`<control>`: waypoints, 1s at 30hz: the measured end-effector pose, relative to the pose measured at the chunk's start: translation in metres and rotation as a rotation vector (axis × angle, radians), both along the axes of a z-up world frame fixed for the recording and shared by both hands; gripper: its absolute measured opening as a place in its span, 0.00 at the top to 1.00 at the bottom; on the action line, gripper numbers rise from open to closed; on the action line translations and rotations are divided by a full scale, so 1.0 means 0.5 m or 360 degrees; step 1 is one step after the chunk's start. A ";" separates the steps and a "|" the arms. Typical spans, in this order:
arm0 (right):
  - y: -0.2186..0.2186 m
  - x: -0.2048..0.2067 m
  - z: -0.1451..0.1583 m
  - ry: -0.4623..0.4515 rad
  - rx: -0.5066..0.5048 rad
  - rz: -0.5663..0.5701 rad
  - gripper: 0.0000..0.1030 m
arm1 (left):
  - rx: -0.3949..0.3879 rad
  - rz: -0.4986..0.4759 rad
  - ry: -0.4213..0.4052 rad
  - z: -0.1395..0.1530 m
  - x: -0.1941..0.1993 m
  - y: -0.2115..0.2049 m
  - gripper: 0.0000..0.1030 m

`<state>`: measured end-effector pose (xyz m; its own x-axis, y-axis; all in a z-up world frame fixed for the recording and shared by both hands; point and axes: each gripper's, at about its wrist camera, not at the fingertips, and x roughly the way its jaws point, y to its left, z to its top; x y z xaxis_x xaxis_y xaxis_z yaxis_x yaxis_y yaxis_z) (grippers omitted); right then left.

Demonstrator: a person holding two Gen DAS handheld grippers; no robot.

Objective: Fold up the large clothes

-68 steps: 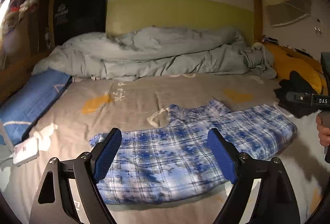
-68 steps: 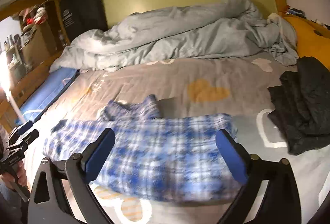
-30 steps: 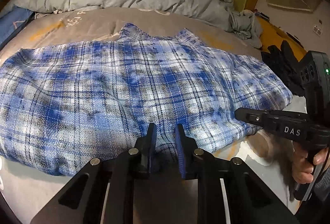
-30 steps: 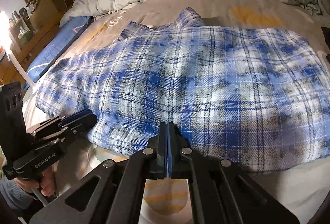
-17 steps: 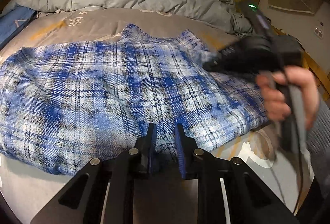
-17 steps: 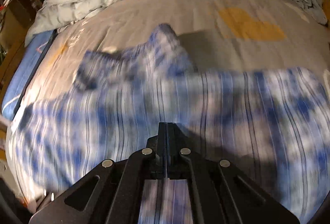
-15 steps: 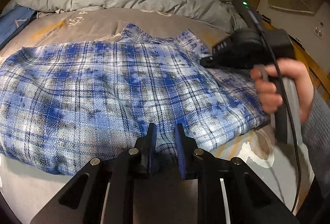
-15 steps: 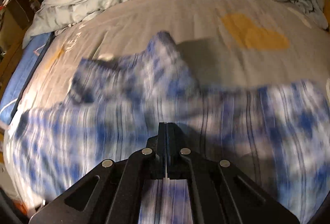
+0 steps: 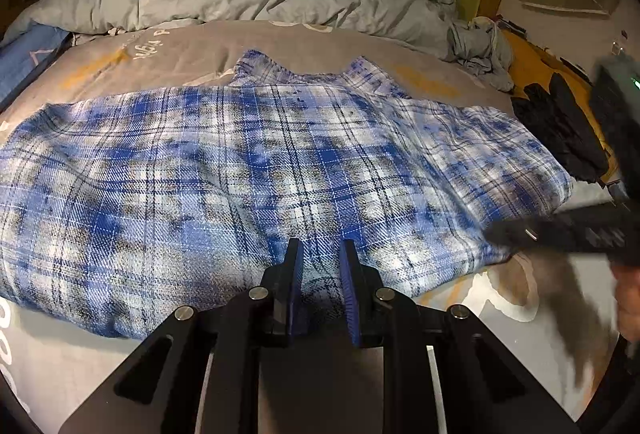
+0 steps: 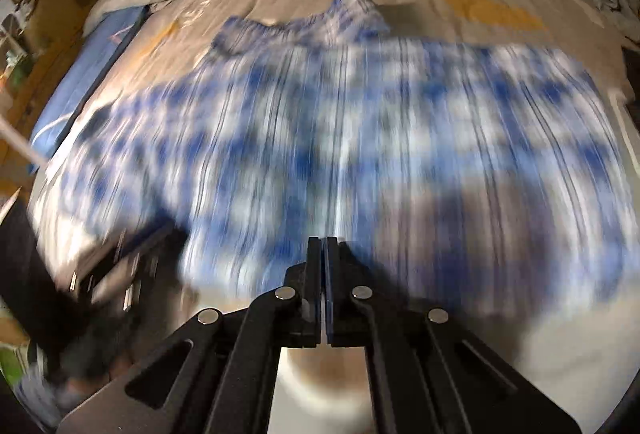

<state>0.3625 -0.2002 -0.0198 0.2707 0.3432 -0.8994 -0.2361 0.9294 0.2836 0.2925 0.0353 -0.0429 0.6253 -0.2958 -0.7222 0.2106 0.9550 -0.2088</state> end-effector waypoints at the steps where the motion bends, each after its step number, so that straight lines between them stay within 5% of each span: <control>1: -0.015 -0.016 0.004 -0.0007 0.0015 -0.0017 1.00 | 0.0001 0.0001 -0.0002 0.000 0.000 0.000 0.79; 5: -0.096 -0.051 0.032 -0.0134 -0.0038 -0.0234 0.96 | 0.0007 0.0006 -0.0006 0.000 -0.002 0.000 0.79; 7: -0.138 -0.060 0.036 -0.0192 -0.0131 -0.0365 0.85 | 0.0028 0.0008 -0.0014 0.002 -0.005 -0.003 0.79; 11: -0.248 -0.057 0.027 -0.0129 0.0105 -0.0664 0.65 | 0.0035 0.0008 -0.0019 0.002 -0.007 -0.005 0.79; 14: -0.289 -0.056 0.030 -0.0184 0.0124 -0.0755 0.43 | 0.0023 0.0008 -0.0015 0.003 -0.007 -0.005 0.79; 22: -0.355 -0.037 0.030 -0.0277 0.0263 -0.0931 0.42 | 0.0029 0.0008 -0.0015 0.002 -0.007 -0.004 0.79; 30: -0.344 -0.021 0.006 -0.0234 0.0316 -0.0888 0.42 | 0.0030 0.0009 -0.0015 0.002 -0.006 -0.003 0.79</control>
